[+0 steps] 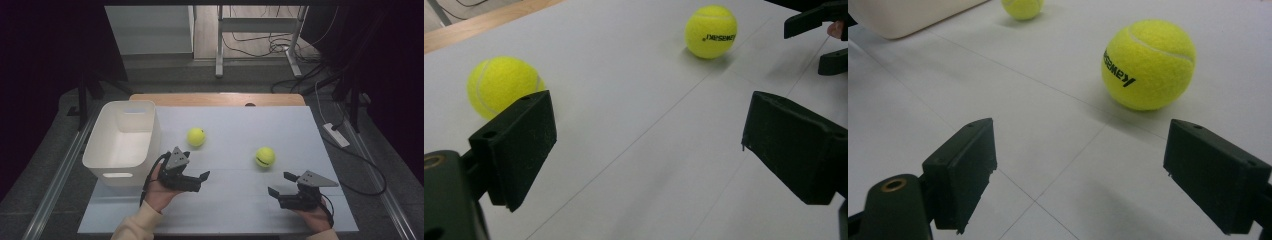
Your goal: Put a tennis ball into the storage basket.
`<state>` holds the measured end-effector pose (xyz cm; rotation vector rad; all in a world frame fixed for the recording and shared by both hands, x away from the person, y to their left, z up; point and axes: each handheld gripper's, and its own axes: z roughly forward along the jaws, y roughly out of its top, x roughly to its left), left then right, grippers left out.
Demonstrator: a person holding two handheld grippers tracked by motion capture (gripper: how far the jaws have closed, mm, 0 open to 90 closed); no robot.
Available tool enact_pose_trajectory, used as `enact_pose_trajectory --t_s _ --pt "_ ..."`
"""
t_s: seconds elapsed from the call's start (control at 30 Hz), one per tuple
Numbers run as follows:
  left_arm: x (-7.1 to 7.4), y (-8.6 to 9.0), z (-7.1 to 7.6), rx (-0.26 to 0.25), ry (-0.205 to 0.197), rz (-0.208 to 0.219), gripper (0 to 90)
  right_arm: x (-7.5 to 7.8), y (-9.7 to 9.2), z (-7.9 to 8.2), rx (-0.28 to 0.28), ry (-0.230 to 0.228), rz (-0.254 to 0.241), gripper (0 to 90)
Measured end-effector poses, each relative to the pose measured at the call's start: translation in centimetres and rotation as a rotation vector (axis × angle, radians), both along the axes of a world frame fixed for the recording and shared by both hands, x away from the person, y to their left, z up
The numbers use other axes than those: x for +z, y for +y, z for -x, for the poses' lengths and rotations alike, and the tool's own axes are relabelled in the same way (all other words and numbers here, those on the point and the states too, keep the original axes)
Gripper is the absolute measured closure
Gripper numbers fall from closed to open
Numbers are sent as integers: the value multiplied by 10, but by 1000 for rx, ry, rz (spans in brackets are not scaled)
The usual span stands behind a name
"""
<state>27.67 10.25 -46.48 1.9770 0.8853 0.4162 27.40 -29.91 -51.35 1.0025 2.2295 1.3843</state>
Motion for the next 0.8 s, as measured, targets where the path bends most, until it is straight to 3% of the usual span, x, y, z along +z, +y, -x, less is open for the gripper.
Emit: enact_pose_trajectory --t_s 0.8 --pt "5 -10 -39 58 22 -39 73 -1 0 -1 3 3 3 135"
